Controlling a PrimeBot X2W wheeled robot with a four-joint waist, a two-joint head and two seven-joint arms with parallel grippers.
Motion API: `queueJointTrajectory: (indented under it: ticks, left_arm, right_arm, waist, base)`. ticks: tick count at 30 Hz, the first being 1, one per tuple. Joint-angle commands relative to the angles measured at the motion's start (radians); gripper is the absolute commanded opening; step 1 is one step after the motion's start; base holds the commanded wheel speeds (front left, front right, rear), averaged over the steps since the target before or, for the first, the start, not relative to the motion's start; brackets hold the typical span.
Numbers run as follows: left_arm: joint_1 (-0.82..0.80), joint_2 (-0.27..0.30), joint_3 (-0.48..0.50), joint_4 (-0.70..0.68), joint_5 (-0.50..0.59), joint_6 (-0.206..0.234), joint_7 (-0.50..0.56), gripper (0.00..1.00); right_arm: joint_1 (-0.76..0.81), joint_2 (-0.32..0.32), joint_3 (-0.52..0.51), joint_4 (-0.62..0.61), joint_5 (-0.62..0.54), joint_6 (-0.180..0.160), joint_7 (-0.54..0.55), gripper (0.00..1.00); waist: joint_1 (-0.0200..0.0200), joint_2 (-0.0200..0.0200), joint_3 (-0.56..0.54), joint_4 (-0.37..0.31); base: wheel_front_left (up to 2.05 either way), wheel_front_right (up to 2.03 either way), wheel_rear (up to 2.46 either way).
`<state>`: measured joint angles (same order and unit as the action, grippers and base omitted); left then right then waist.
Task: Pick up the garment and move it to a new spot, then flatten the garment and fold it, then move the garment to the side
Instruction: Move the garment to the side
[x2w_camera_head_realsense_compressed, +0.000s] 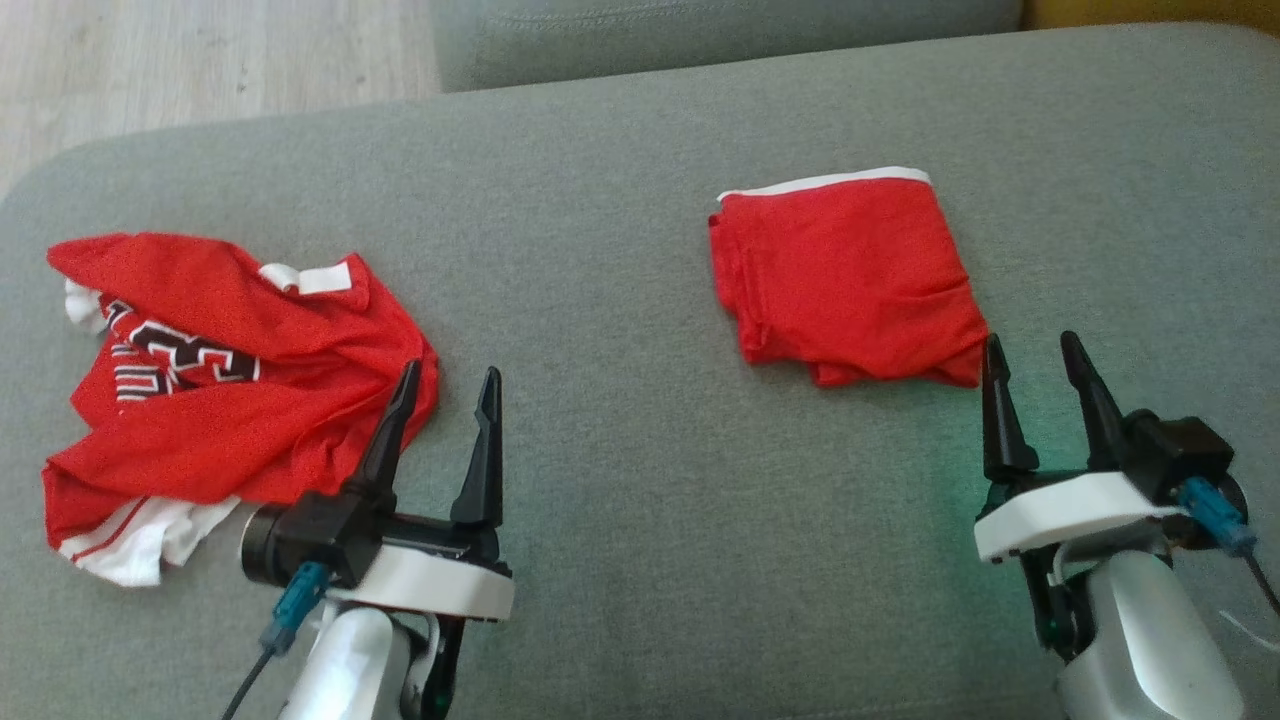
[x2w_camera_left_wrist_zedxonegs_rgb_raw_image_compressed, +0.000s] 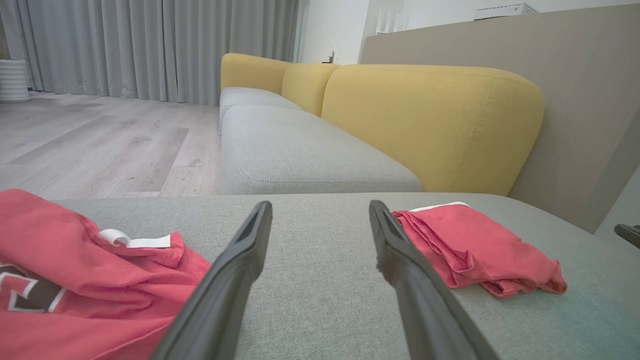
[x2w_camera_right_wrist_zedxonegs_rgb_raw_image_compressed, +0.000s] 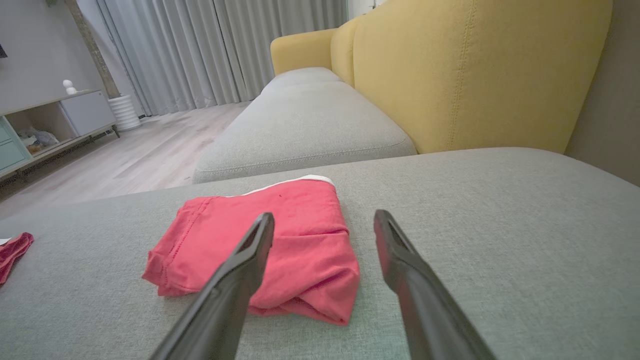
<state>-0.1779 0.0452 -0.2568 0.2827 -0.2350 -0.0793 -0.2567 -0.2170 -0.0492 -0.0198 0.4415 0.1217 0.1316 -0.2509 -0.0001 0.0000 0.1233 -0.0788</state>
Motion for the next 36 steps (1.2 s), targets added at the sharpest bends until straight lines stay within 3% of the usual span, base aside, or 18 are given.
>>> queueJointTrajectory:
  ticks: [1,10,17,25,26,27,28,29,36]
  left_arm:
    - [-0.034,0.005,0.027,-0.033,0.002,0.002,-0.005,1.0]
    - [-0.07,0.005,0.004,-0.032,0.0,0.0,-0.005,1.0]
    - [-0.103,0.005,-0.018,-0.028,-0.008,0.0,-0.005,1.0]
    - [-0.12,0.005,-0.017,-0.026,-0.01,0.003,-0.005,1.0]
    - [-0.121,0.005,-0.015,-0.027,-0.009,0.003,-0.005,1.0]
    - [-0.122,0.005,-0.012,-0.027,-0.008,0.003,-0.005,1.0]
    - [-0.122,0.005,-0.012,-0.027,-0.008,0.003,-0.005,1.0]
    - [-0.122,0.005,-0.01,-0.027,-0.008,0.003,-0.005,1.0]
    - [-0.115,0.005,0.003,-0.022,-0.005,0.004,-0.005,1.0]
  right_arm:
    - [-0.043,-0.001,0.017,-0.034,-0.008,-0.001,-0.01,1.0]
    - [-0.194,-0.001,-0.078,0.049,-0.03,-0.001,0.095,1.0]
    - [-0.334,-0.001,-0.187,0.208,-0.078,-0.001,0.218,1.0]
    - [-0.415,-0.001,-0.203,0.396,-0.15,-0.001,0.333,1.0]
    - [-0.422,-0.001,-0.193,0.413,-0.155,-0.001,0.341,0.93]
    - [-0.429,-0.001,-0.184,0.425,-0.158,-0.001,0.343,0.33]
    - [-0.429,-0.001,-0.184,0.425,-0.158,-0.001,0.343,0.33]
    - [-0.436,-0.004,-0.171,0.433,-0.163,-0.001,0.339,0.0]
    - [-0.47,-0.086,-0.075,0.434,-0.203,-0.001,0.265,0.0]
  waist:
    - [0.0001,0.0,0.014,0.011]
    - [0.0001,0.0,0.102,0.068]
    - [0.0001,0.0,0.152,0.112]
    - [0.0001,0.0,0.175,0.131]
    - [0.0001,0.0,0.176,0.131]
    - [0.0001,0.0,0.177,0.13]
    - [0.0001,0.0,0.177,0.13]
    - [0.0001,0.0,0.177,0.128]
    - [0.0001,0.0,0.152,0.104]
  base:
    - [0.0,0.0,0.0]
    - [0.0,0.0,0.0]
    - [0.0,0.0,0.0]
    - [0.0,0.0,0.0]
    - [0.0,0.0,0.0]
    - [0.0,0.0,0.0]
    - [0.0,0.0,0.0]
    - [0.0,0.0,0.0]
    - [0.0,0.0,0.0]
